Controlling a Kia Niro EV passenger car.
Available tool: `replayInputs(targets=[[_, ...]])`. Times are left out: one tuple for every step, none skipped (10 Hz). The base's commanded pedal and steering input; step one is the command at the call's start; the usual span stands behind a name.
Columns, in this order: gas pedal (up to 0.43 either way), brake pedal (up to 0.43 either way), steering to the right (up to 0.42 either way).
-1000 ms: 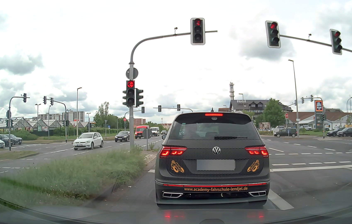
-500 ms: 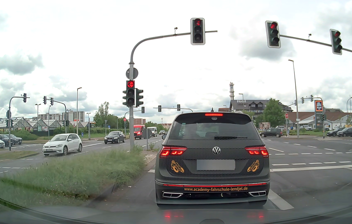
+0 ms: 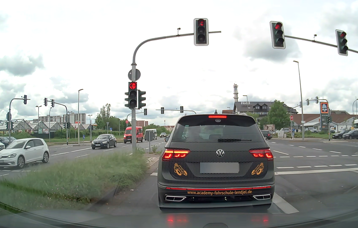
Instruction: Follow the waypoints while adhering to traffic rules and regulations
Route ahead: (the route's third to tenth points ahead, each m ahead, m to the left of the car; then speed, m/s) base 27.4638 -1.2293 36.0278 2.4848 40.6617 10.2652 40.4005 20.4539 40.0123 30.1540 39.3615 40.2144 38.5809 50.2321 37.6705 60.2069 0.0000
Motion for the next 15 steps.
replayInputs(targets=[[0.000, 0.262, 0.003], [0.000, 0.262, 0.003], [0.000, 0.268, 0.003], [0.000, 0.262, 0.003], [0.000, 0.262, 0.003], [0.000, 0.262, 0.003], [0.000, 0.262, 0.003], [0.000, 0.262, 0.003], [0.000, 0.262, 0.003], [0.000, 0.262, 0.003], [0.000, 0.262, 0.003], [0.000, 0.262, 0.003], [0.000, 0.256, 0.003], [0.000, 0.262, 0.003], [0.000, 0.262, 0.003]])
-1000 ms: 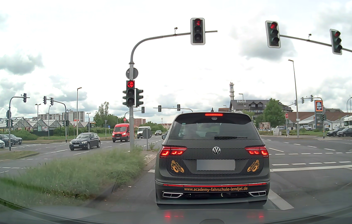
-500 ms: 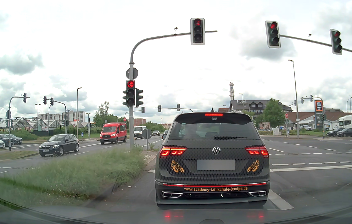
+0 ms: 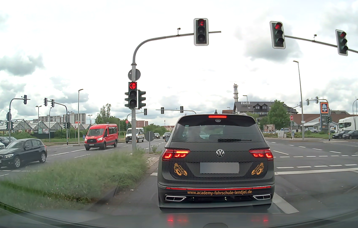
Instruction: Follow the waypoints while adhering to traffic rules and regulations
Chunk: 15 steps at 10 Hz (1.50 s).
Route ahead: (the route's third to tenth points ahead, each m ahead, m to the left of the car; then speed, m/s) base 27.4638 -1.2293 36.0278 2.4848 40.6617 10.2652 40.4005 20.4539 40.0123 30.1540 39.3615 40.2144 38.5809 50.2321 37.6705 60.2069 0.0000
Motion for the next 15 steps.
replayInputs(targets=[[0.000, 0.262, 0.003], [0.000, 0.262, 0.003], [0.000, 0.262, 0.003], [0.000, 0.262, 0.003], [0.000, 0.262, 0.003], [0.000, 0.262, 0.003], [0.000, 0.262, 0.003], [0.000, 0.262, 0.003], [0.000, 0.262, 0.003], [0.000, 0.262, 0.003], [0.000, 0.262, 0.003], [0.000, 0.262, 0.003], [0.000, 0.262, 0.003], [0.000, 0.262, 0.003], [0.000, 0.262, 0.004]])
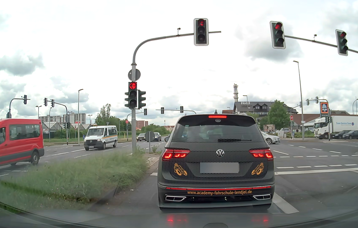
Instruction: Follow the waypoints while adhering to traffic rules and regulations
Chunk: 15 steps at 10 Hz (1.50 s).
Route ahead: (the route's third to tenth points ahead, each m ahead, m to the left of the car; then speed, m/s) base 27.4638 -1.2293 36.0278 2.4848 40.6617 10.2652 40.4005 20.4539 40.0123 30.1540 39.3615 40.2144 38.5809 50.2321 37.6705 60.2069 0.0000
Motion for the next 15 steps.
replayInputs(targets=[[0.000, 0.262, 0.004], [0.000, 0.262, 0.004], [0.000, 0.262, 0.004], [0.000, 0.262, 0.004], [0.000, 0.262, 0.004], [0.000, 0.262, 0.005], [0.000, 0.262, 0.005], [0.000, 0.262, 0.005], [0.000, 0.262, 0.005], [0.000, 0.262, 0.005], [0.000, 0.262, 0.005], [0.000, 0.262, 0.005], [0.000, 0.262, 0.005], [0.000, 0.262, 0.005], [0.000, 0.256, 0.005]])
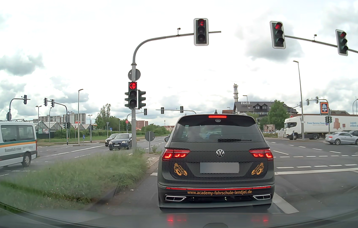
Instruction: Follow the waypoints while adhering to traffic rules and regulations
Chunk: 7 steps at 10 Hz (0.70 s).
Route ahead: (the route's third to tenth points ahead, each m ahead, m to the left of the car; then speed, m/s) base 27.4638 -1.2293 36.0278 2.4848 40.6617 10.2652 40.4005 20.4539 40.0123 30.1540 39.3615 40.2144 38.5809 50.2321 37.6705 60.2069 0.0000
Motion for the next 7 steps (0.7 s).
replayInputs(targets=[[0.000, 0.262, 0.005], [0.000, 0.262, 0.005], [0.000, 0.262, 0.005], [0.000, 0.262, 0.005], [0.000, 0.262, 0.005], [0.000, 0.262, 0.005], [0.000, 0.262, 0.005]])
